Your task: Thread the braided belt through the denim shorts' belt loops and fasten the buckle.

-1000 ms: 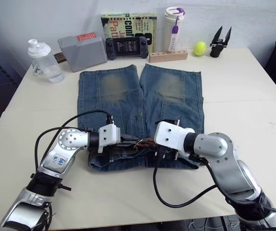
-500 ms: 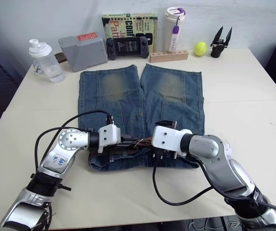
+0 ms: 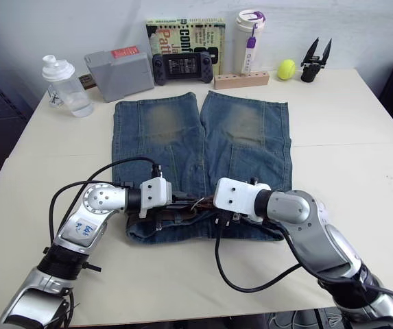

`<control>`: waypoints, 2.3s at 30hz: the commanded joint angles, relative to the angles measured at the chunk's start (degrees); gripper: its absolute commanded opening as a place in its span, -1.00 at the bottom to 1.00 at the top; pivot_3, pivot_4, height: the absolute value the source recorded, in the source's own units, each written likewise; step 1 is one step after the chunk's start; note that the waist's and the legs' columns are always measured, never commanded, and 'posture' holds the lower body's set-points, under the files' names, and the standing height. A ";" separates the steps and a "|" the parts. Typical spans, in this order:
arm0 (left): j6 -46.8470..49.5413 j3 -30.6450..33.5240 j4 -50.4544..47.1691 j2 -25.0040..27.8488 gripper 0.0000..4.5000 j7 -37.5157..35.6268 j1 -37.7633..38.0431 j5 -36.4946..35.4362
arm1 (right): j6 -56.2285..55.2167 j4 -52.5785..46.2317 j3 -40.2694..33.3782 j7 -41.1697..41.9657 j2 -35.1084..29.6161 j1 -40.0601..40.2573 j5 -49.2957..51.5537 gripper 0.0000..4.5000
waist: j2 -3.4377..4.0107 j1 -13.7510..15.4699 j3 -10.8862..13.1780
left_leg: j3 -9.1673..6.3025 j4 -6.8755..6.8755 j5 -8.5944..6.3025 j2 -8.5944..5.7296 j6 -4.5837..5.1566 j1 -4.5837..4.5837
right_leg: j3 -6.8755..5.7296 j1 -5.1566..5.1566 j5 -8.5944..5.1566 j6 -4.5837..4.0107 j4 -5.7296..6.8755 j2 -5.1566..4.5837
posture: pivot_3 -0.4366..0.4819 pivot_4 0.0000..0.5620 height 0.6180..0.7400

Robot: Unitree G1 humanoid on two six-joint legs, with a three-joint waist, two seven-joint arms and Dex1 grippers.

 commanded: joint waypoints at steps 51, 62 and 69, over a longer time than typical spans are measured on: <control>12.09 7.90 -7.13 14.83 -0.97 0.35 20.82 -7.10 | -23.79 -1.55 -16.23 -5.47 -6.94 22.66 0.33 -1.00 | 0.08 0.13 -0.05 | 0.02 -0.15 -0.01 0.03 -0.02 0.06 | 0.03 0.00 -0.02 -0.03 -0.07 0.02 | -0.05 -0.47 0.76; 9.19 5.92 -5.46 14.17 -0.97 1.42 21.51 -6.49 | -39.26 21.50 -34.46 -13.83 -14.40 32.07 -3.65 -1.00 | 0.39 0.38 -0.24 | 0.04 -0.16 0.01 -0.01 0.01 0.31 | 0.08 0.24 0.00 0.00 -0.08 -0.07 | -0.05 -0.47 0.76; 8.28 5.56 -4.94 14.15 -0.97 2.78 21.37 -6.58 | -41.99 18.39 -31.07 -14.80 -12.66 31.93 -4.31 -1.00 | 0.39 0.46 -0.24 | 0.00 -0.13 0.01 -0.01 0.02 0.31 | 0.06 0.31 0.00 0.00 -0.09 -0.09 | -0.05 -0.47 0.76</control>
